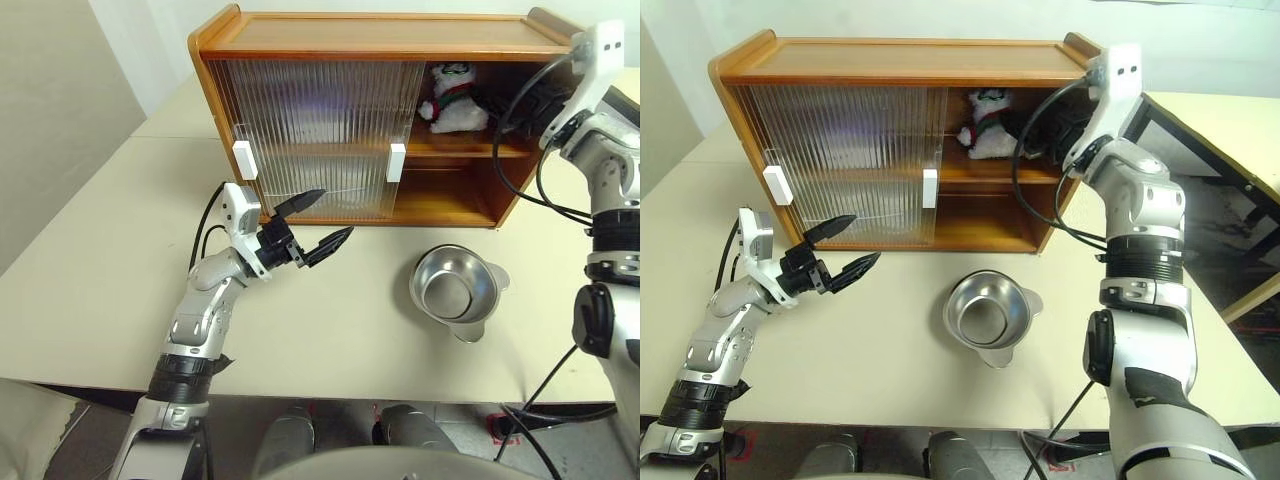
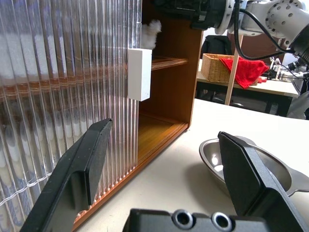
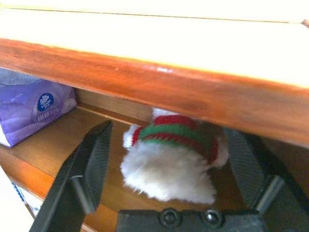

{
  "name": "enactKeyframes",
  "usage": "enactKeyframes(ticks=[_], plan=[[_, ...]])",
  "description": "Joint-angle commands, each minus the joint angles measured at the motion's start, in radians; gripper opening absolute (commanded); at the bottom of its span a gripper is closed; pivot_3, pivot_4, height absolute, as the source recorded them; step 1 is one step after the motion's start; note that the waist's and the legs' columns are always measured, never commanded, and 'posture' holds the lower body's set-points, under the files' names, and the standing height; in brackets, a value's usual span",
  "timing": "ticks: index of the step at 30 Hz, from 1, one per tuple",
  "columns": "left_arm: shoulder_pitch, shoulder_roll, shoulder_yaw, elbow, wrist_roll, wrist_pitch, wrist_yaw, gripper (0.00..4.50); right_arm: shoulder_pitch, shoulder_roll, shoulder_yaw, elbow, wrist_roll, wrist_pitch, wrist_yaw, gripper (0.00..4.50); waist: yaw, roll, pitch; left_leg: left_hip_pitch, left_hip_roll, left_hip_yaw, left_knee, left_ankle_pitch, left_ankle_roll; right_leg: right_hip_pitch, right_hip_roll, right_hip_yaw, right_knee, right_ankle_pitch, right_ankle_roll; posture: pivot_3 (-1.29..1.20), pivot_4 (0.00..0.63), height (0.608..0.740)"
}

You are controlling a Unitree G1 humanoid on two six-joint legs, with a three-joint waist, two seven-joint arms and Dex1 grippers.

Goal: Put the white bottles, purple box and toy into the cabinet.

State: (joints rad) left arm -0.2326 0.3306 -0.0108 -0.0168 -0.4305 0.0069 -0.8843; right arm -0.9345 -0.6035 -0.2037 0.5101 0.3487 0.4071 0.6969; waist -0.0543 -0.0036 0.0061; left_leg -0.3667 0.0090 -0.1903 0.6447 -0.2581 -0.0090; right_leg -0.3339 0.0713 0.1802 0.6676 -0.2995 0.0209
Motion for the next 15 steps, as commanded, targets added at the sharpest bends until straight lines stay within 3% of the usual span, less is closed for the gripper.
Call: enactKeyframes(ticks=[1,10,12,15], plan=[[0.003,0.001,-0.004,0.007,0.004,0.002,-0.001,4.5,0.013,-0.038,0.021,-0.038,-0.006,0.038,0.05,4.49,0.0,0.0,0.0,0.0,0.0,0.0,0.0,0.0,0.0,0.0,0.0,0.0,0.0,0.0,0.0,-0.09,0.0,0.74],[0.024,0.007,0.0,-0.01,-0.002,0.0,-0.004,4.5,0.218,-0.249,-0.033,-0.29,0.263,0.381,0.433,4.49,0.021,0.0,0.0,0.001,-0.002,0.001,0.003,0.005,-0.008,0.006,0.0,0.001,0.0,-0.006,0.001,-0.08,0.0,0.74],[0.036,0.016,0.006,-0.02,-0.01,0.0,-0.013,4.5,0.389,-0.378,-0.053,-0.387,0.369,0.601,0.525,4.49,0.028,-0.002,0.0,0.002,-0.003,0.002,0.003,0.008,-0.014,0.008,0.0,0.001,0.0,-0.007,0.002,-0.08,0.0,0.74],[0.045,0.023,0.008,-0.025,-0.014,-0.002,-0.022,4.5,0.498,-0.412,-0.109,-0.4,0.435,0.709,0.512,4.49,0.035,-0.004,0.0,0.002,-0.002,0.005,0.009,0.008,-0.017,0.014,0.0,-0.002,0.001,-0.019,-0.009,-0.09,0.0,0.74]])
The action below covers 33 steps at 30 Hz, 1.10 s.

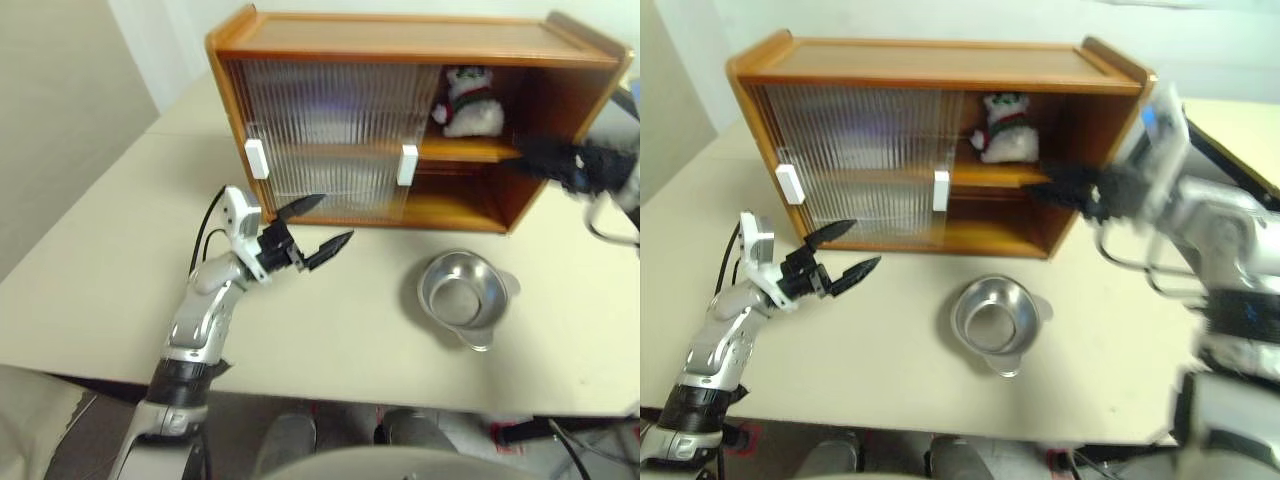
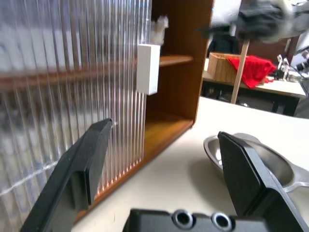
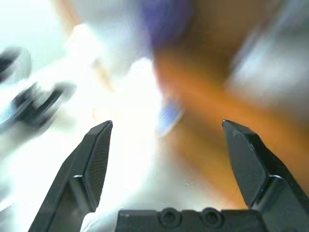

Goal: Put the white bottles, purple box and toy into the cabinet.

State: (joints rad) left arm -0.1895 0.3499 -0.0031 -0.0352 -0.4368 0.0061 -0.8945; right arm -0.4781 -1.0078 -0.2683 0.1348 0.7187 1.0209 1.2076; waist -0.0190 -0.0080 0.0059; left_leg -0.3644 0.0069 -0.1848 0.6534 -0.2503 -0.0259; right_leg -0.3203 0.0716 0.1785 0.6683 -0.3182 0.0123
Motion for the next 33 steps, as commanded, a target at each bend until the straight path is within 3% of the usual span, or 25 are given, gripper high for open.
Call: enactKeyframes(ticks=[1,5,13,20,33], plan=[[0.002,0.004,-0.001,-0.007,-0.007,-0.001,-0.014,4.5,0.083,-0.003,-0.058,-0.014,0.069,0.108,-0.009,4.49,-0.003,0.002,0.0,-0.001,0.0,0.001,0.003,-0.001,0.0,0.0,0.0,0.0,0.001,0.0,0.001,-0.09,0.0,0.74],[-0.003,0.002,-0.008,-0.003,-0.005,0.0,-0.019,4.5,0.223,0.015,-0.058,0.034,0.022,0.072,-0.045,4.49,-0.008,0.0,0.001,0.0,0.0,0.003,0.008,-0.009,0.013,0.003,0.0,0.001,0.001,-0.004,0.014,-0.1,0.0,0.74],[-0.004,0.005,-0.011,-0.002,-0.002,0.003,-0.021,4.5,0.321,0.075,-0.064,0.129,-0.022,-0.003,-0.106,4.49,-0.018,0.001,0.001,0.001,0.0,0.002,0.01,-0.011,0.017,0.004,0.0,0.001,0.001,0.002,0.015,-0.1,0.0,0.74],[-0.008,0.011,-0.008,-0.003,-0.004,0.007,-0.021,4.5,0.312,0.159,-0.069,0.186,-0.046,-0.046,-0.186,4.49,-0.024,0.002,0.0,0.0,0.0,0.002,0.01,-0.01,0.017,0.003,0.0,0.001,0.001,0.003,0.016,-0.09,0.0,0.74],[-0.009,0.018,-0.007,-0.008,0.0,0.011,-0.012,4.5,0.287,0.246,-0.042,0.141,-0.003,0.088,-0.241,4.49,-0.022,0.002,0.0,0.0,0.0,0.001,0.009,-0.01,0.017,0.003,0.0,0.001,0.001,0.003,0.016,-0.08,0.0,0.74]])
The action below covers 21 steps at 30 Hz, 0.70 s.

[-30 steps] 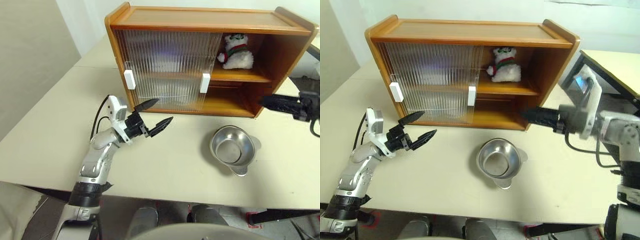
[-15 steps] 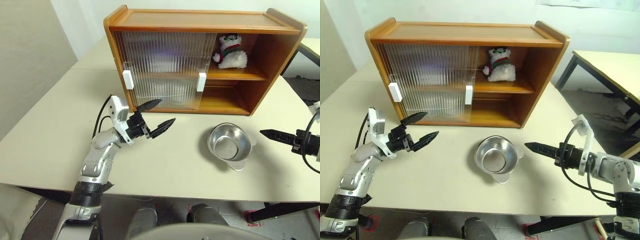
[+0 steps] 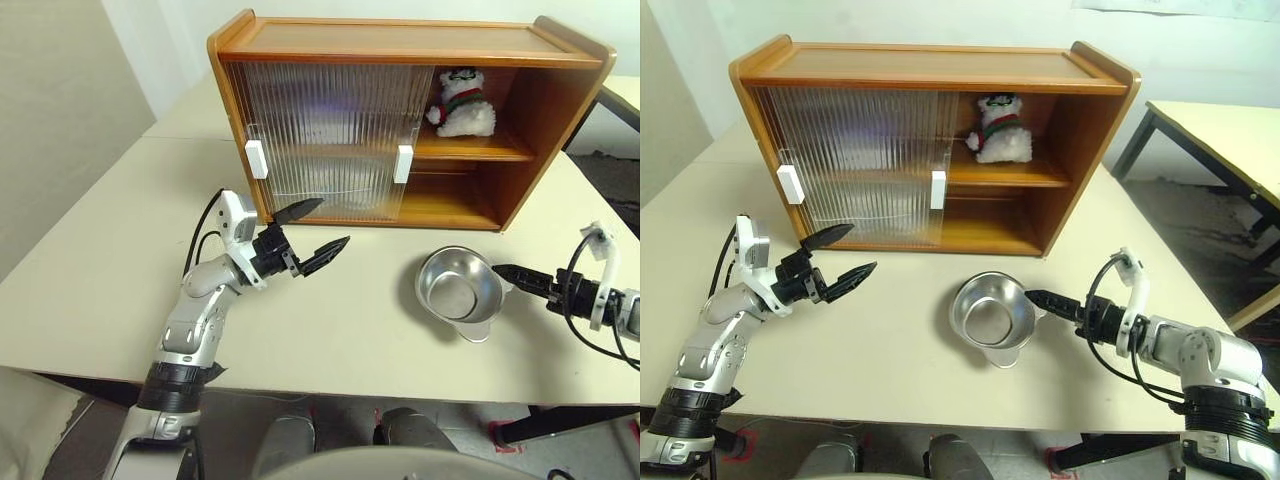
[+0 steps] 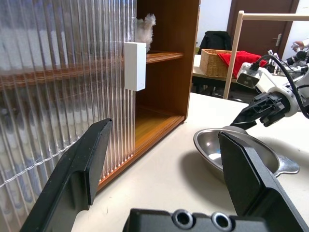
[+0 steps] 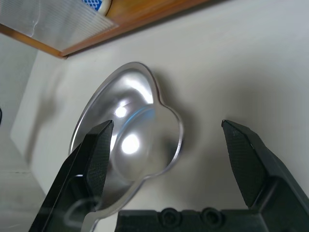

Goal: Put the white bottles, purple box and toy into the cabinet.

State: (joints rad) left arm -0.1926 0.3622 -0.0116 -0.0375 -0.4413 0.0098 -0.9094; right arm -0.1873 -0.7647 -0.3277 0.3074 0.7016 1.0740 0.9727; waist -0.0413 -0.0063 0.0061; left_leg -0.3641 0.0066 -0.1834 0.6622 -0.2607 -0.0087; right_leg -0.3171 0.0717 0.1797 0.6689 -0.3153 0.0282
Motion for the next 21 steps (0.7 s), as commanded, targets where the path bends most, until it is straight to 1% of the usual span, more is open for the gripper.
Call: enactKeyframes(ticks=[1,4,11,13,14,21], plan=[[-0.007,0.007,0.002,-0.004,0.005,0.007,0.003,4.5,-0.003,0.006,0.017,-0.037,0.017,0.044,-0.007,4.49,0.001,0.0,0.0,0.0,0.0,0.0,0.0,0.0,0.0,0.0,0.0,0.0,0.0,0.0,0.0,-0.08,0.0,0.74],[-0.003,0.009,0.001,-0.007,0.004,0.006,0.003,4.5,-0.015,0.023,-0.002,-0.038,0.035,0.065,-0.013,3.85,0.002,0.0,0.0,0.0,0.0,0.0,0.0,0.0,0.0,0.0,0.0,0.0,0.0,0.0,0.0,-0.08,0.0,0.74],[-0.006,0.01,-0.001,-0.007,0.003,0.008,0.003,4.5,-0.018,0.027,-0.012,-0.045,0.045,0.075,-0.026,1.16,0.002,0.0,0.0,0.0,0.0,0.0,0.0,0.0,0.0,0.0,0.0,0.0,0.0,0.0,-0.001,-0.09,0.0,0.74],[-0.007,0.009,-0.002,-0.007,0.002,0.01,0.002,4.5,-0.022,0.033,-0.024,-0.051,0.061,0.086,-0.033,0.47,0.002,0.0,0.0,0.0,0.0,0.0,0.0,0.0,0.0,0.0,0.0,0.0,0.0,0.0,-0.001,-0.1,0.0,0.74],[-0.007,0.009,-0.003,-0.007,0.001,0.01,0.001,4.5,-0.024,0.037,-0.032,-0.055,0.07,0.092,-0.038,0.3,0.002,0.0,0.0,0.0,0.0,0.0,0.0,0.0,0.0,0.0,0.0,0.0,0.0,0.0,-0.001,-0.1,0.0,0.74],[-0.016,0.015,-0.003,-0.001,-0.005,0.016,-0.014,4.5,-0.015,0.06,-0.087,-0.074,0.115,0.116,-0.082,0.22,0.002,0.0,0.0,0.0,0.0,0.0,0.0,0.0,0.0,-0.001,0.0,0.0,0.0,-0.001,-0.001,-0.12,0.0,0.74]])
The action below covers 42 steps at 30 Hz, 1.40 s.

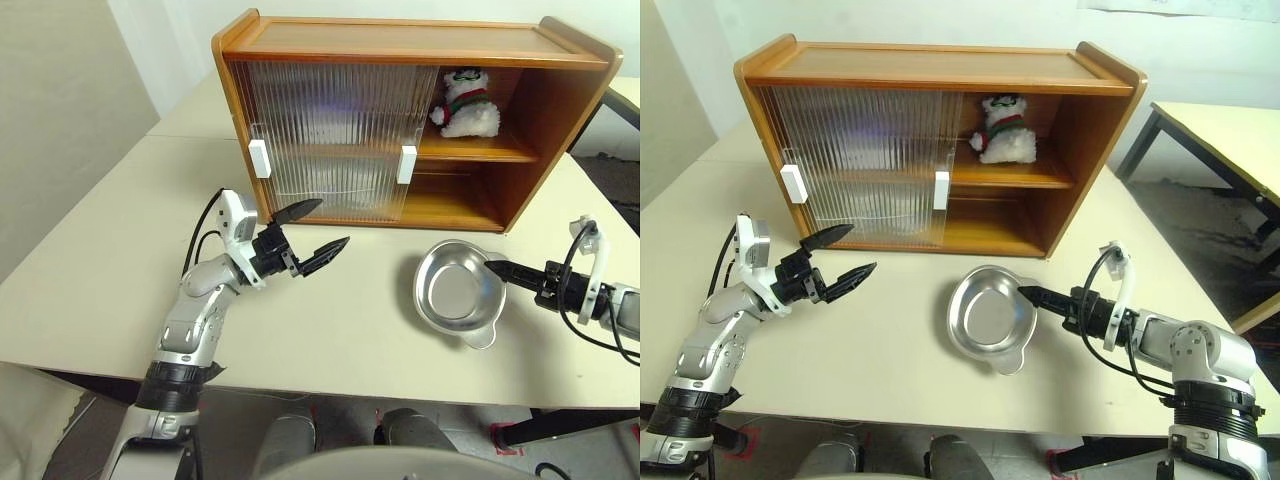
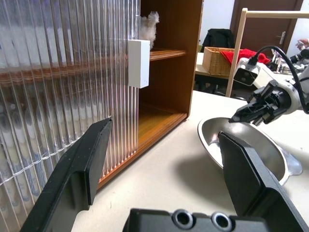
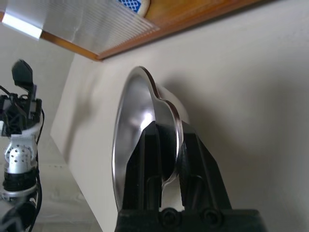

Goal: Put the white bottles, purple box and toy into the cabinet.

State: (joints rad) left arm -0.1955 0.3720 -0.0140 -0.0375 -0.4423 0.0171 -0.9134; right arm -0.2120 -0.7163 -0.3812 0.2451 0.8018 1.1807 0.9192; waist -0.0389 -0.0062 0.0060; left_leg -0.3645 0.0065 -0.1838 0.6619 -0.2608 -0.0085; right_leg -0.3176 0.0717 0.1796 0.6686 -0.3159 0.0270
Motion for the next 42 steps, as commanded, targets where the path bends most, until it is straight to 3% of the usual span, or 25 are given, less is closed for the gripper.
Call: enactKeyframes(ticks=[1,13,42], plan=[[-0.014,0.006,0.0,0.0,-0.004,0.009,-0.011,4.5,0.008,0.02,-0.047,-0.012,0.028,0.015,-0.036,0.2,-0.001,0.0,0.0,0.0,0.0,0.0,0.0,0.0,0.0,0.0,0.0,0.0,0.0,0.0,0.0,-0.12,0.0,0.74],[-0.004,0.011,0.004,-0.013,-0.007,0.012,-0.017,4.5,-0.102,0.117,-0.211,0.038,0.169,0.086,-0.169,0.01,-0.007,0.0,0.0,0.0,0.0,-0.001,-0.001,0.0,0.0,-0.001,0.0,0.0,0.0,0.001,-0.001,-0.11,0.0,0.74],[0.016,0.014,0.017,-0.043,-0.006,0.018,0.013,4.5,-0.314,0.328,-0.401,0.291,0.221,-0.213,-0.461,0.01,-0.006,0.002,0.0,-0.001,0.001,-0.002,-0.004,-0.001,0.002,-0.003,0.0,0.0,0.0,0.005,-0.009,-0.07,0.0,0.74]])
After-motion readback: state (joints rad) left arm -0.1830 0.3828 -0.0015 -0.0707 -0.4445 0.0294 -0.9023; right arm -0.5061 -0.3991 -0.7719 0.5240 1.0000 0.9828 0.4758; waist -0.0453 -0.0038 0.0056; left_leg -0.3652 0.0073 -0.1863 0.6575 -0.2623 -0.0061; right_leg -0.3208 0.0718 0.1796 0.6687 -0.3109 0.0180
